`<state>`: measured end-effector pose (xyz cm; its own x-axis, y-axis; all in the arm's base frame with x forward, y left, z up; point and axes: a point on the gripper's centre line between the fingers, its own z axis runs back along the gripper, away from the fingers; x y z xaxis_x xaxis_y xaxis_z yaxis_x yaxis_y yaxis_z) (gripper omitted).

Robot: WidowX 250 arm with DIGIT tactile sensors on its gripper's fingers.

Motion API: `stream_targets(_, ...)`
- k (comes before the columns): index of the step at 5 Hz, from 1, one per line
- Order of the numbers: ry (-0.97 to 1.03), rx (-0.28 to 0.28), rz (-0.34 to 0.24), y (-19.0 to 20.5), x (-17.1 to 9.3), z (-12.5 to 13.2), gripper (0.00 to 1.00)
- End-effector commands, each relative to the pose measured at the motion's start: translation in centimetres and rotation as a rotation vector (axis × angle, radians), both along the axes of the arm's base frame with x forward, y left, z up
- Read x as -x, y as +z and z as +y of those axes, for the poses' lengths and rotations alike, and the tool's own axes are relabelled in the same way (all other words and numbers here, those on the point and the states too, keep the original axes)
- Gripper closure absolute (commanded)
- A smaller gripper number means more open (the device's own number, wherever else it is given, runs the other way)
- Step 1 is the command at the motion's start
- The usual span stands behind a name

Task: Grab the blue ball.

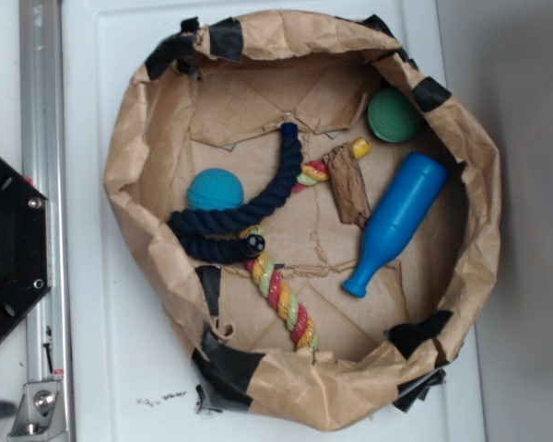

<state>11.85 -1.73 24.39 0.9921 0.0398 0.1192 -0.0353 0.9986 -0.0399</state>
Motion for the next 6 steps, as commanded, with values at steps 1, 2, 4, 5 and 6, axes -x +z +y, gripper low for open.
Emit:
stream_targets(1,0.0,0.0,0.0,0.0,0.0,0.0,0.0)
stream_targets(2,0.226,-0.065,-0.045,-4.4,-5.0,2.5,0.0)
stream_targets(4,0.562,0.003,-0.091,-10.0,-12.9,6.3,0.0)
stream_targets(5,0.736,-0.011,-0.038,-14.3,-13.7,7.2,0.0)
stream_targets(6,0.762,-0.04,0.052,-17.0,-12.7,5.3,0.0)
